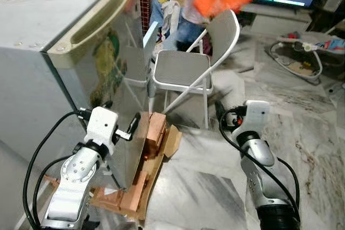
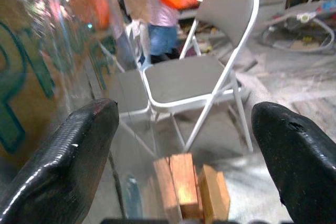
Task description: Restocking fridge
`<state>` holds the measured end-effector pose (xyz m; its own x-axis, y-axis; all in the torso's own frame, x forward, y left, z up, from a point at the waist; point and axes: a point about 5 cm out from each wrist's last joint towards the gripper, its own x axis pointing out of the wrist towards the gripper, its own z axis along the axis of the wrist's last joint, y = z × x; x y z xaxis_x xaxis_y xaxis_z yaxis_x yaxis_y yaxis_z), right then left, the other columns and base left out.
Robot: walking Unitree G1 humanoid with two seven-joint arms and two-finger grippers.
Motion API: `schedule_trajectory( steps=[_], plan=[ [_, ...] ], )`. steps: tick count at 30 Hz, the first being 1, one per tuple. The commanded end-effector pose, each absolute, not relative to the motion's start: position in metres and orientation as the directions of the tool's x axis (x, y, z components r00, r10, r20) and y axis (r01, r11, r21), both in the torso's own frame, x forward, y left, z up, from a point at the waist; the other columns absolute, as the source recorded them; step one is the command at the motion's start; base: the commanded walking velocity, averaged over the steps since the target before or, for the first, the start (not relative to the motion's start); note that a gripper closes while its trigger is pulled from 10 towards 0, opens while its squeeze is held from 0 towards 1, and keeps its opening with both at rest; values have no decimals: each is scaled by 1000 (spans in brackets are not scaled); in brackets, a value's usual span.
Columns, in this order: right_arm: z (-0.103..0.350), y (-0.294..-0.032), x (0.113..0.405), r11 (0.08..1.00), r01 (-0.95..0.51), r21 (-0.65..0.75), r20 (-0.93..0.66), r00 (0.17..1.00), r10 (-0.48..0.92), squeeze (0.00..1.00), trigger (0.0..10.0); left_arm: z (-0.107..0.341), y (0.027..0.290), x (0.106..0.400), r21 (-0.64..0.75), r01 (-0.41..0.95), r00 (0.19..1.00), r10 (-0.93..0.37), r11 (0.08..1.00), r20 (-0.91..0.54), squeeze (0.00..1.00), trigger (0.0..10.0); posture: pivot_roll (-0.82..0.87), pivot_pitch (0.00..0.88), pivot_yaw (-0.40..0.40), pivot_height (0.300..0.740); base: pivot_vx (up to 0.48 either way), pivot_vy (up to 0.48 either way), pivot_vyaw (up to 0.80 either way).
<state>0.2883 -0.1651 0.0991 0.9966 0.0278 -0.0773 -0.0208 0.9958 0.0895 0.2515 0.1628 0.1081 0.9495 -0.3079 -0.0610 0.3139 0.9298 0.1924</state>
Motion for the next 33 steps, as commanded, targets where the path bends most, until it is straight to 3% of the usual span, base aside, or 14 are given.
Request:
schedule_trajectory(
  steps=[1, 19, 33],
  plan=[
    [101, -168, 288, 996, -11, 84, -74, 997, 18, 0, 10000, 112, 161, 251, 190, 326, 945, -322, 926, -52, 0, 10000, 97, 0, -19, 740, 0, 0, 0],
    [99, -169, 287, 997, 0, 76, -84, 996, 6, 0, 10000, 111, 164, 249, 183, 331, 943, -324, 926, -71, 0, 10000, 96, 0, -19, 740, -251, 0, 0],
    [98, -172, 287, 997, 39, 64, -96, 995, -33, 0, 10000, 111, 170, 252, 177, 322, 947, -314, 930, -72, 0, 10000, 91, 0, -22, 740, 0, 0, 0]
  ],
)
